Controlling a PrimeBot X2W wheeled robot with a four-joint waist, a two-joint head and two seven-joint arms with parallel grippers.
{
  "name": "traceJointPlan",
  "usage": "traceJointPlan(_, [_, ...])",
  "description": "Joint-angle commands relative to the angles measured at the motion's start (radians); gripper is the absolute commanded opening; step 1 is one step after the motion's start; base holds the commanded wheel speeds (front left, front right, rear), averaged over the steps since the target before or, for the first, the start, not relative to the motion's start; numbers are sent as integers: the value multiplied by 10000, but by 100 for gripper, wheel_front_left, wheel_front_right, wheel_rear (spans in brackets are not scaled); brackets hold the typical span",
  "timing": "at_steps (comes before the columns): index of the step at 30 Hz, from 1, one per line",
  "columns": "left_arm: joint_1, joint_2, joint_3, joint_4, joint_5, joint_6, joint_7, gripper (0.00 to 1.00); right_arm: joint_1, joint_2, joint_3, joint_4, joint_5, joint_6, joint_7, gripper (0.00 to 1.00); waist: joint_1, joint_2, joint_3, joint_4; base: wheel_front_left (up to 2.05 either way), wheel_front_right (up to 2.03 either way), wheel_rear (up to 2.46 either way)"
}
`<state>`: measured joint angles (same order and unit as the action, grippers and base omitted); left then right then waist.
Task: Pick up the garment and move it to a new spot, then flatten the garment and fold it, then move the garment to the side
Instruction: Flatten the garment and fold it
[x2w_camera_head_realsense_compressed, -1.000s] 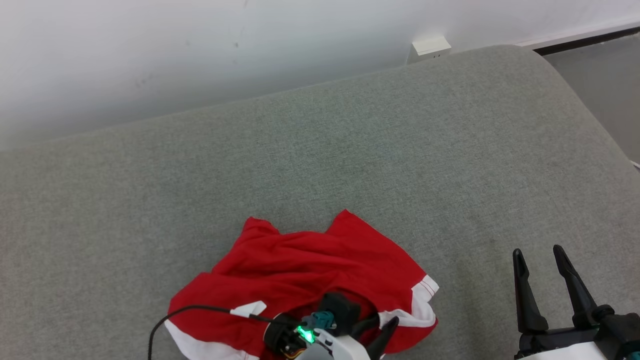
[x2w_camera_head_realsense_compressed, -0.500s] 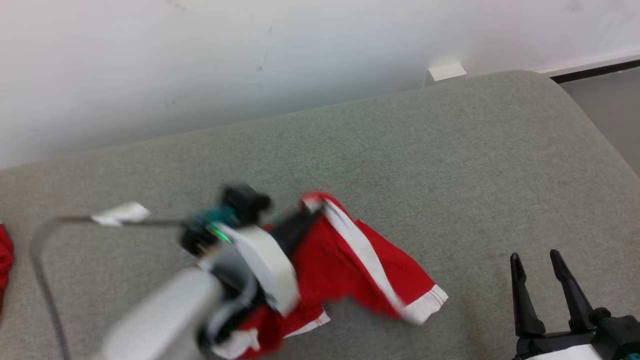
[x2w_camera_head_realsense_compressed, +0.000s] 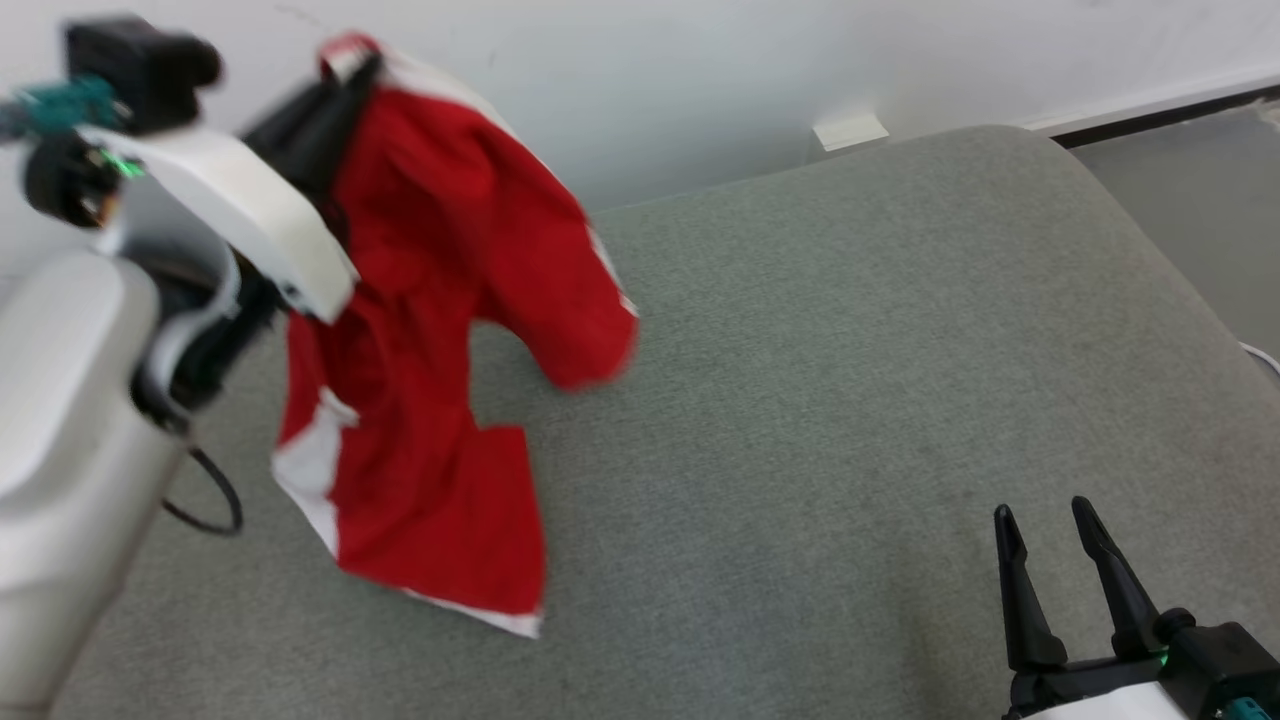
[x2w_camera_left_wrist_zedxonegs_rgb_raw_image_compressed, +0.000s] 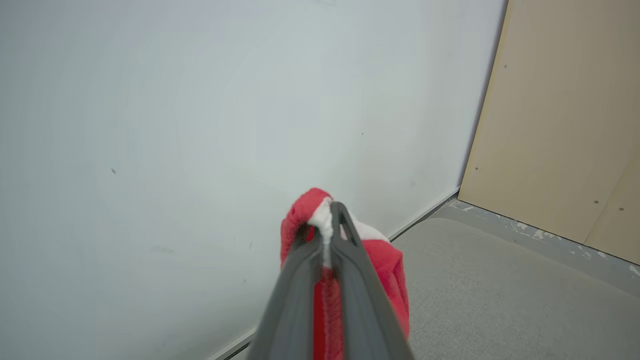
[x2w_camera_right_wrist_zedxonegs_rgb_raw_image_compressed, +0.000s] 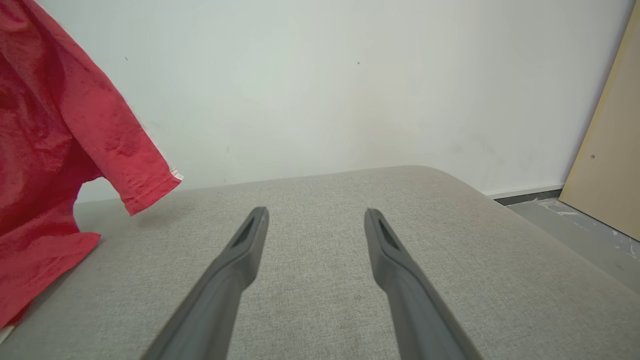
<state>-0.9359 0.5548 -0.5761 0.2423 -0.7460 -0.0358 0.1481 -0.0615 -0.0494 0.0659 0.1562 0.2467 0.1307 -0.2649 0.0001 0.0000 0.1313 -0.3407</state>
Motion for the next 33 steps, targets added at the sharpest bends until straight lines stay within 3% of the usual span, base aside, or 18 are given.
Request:
traceJointPlan(1, [-565, 47, 141, 540, 289, -146, -434, 0, -196, -23, 95, 39, 53, 1, 2, 100, -1, 0, 59, -171, 0, 0, 0])
traceJointPlan(13, [-2659, -778, -15, 2606, 895, -772, -2806, 0, -126, -25, 120, 48, 30, 1, 3, 100, -1, 0, 182, -557, 0, 0, 0])
traceJointPlan(20, [-1371, -1594, -974, 1987, 267, -925, -3213, 0, 8, -23, -33, 128, 83, 1, 3, 100, -1, 0, 39, -175, 0, 0, 0])
traceJointPlan(25, [-10, -1682, -1486, 779, -180, -919, -2928, 0, 157, -23, -251, 147, -67, 1, 3, 100, -1, 0, -209, 340, 0, 0, 0])
traceJointPlan(29, [1738, -1499, -1925, -665, -519, -488, -2734, 0, 471, -23, -474, 148, -176, 1, 3, 100, -1, 0, -572, 979, 0, 0, 0])
traceJointPlan(33, [3670, -900, -2300, -2000, -432, 384, -2642, 0, 691, -23, -412, 121, -256, 1, 3, 100, -1, 0, -799, 1535, 0, 0, 0])
